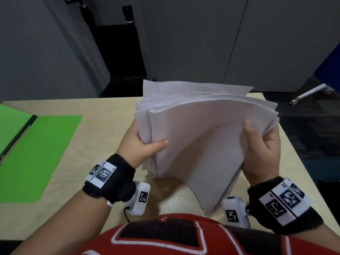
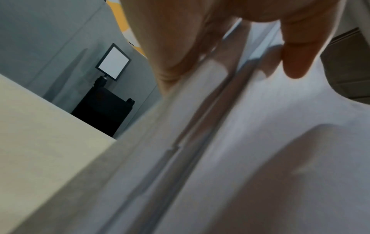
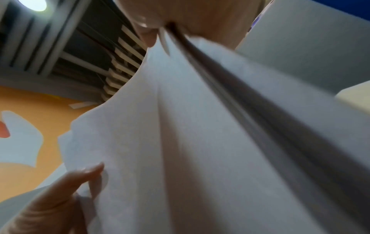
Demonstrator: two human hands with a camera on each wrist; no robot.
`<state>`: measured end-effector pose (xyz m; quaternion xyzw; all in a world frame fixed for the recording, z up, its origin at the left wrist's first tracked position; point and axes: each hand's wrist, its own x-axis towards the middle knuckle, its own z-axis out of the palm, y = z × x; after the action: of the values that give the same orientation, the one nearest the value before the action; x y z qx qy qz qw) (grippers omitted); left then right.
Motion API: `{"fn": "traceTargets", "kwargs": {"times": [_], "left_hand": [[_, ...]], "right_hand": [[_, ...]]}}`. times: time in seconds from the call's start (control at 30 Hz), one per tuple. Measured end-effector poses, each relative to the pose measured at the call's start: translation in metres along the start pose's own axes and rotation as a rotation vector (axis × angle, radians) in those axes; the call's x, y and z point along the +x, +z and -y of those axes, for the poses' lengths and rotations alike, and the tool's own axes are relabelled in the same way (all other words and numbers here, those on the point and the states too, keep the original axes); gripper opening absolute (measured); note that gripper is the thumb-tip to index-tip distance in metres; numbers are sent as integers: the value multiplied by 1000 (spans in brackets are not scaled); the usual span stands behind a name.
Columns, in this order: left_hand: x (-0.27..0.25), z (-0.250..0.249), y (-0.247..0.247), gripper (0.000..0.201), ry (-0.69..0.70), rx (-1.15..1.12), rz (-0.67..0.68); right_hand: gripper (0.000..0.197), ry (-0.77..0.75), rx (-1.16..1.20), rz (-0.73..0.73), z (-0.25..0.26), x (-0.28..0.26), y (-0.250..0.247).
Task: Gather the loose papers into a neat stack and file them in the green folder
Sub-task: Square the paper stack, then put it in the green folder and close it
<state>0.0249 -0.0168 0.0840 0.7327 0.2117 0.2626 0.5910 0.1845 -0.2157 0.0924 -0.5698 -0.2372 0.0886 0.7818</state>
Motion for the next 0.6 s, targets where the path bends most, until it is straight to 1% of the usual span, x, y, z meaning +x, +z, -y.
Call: {"fn": "traceTargets", "kwargs": {"times": [0.03, 0.07, 0.1, 0.13, 0.2, 0.23, 0.3, 0.33, 0.4, 0.43, 0.5, 0.53, 0.6], "left_hand": [[0, 6, -1, 67, -40, 6, 6], [0, 11, -1, 69, -86, 25, 14], [1, 16, 0, 66, -127, 56, 20], [2, 20, 3, 58, -159, 86, 17], [3, 22, 8, 33, -190, 115, -27], [3, 20, 10, 25, -190, 106, -60], [3, 11, 9, 19, -153, 45, -111], [2, 6, 7, 20, -116, 9, -118], [2, -3, 1, 35, -26, -60, -86], [2, -4, -2, 46, 7, -81, -67], [6, -5, -5, 69, 21, -89, -33], [7, -4, -5, 74, 5, -72, -5], [10, -4, 2, 71, -43, -10, 65]], "right_hand": [[24, 42, -10, 24, -4, 1, -1], [33, 93, -26, 47, -9, 2, -1], [37, 141, -49, 59, -13, 3, 1], [37, 169, -85, 69, -15, 2, 4], [26, 157, -151, 80, -16, 1, 10], [20, 126, -155, 79, -15, -1, 11], [15, 45, -105, 53, -10, -3, 12], [16, -5, -93, 52, -6, -3, 10], [41, -74, -122, 80, -3, -1, 7], [53, -64, -137, 98, -4, 1, 4], [70, 20, -143, 110, -9, 4, 2], [75, 58, -144, 117, -12, 5, 2], [79, 121, -173, 151, -18, 5, 6]]}}
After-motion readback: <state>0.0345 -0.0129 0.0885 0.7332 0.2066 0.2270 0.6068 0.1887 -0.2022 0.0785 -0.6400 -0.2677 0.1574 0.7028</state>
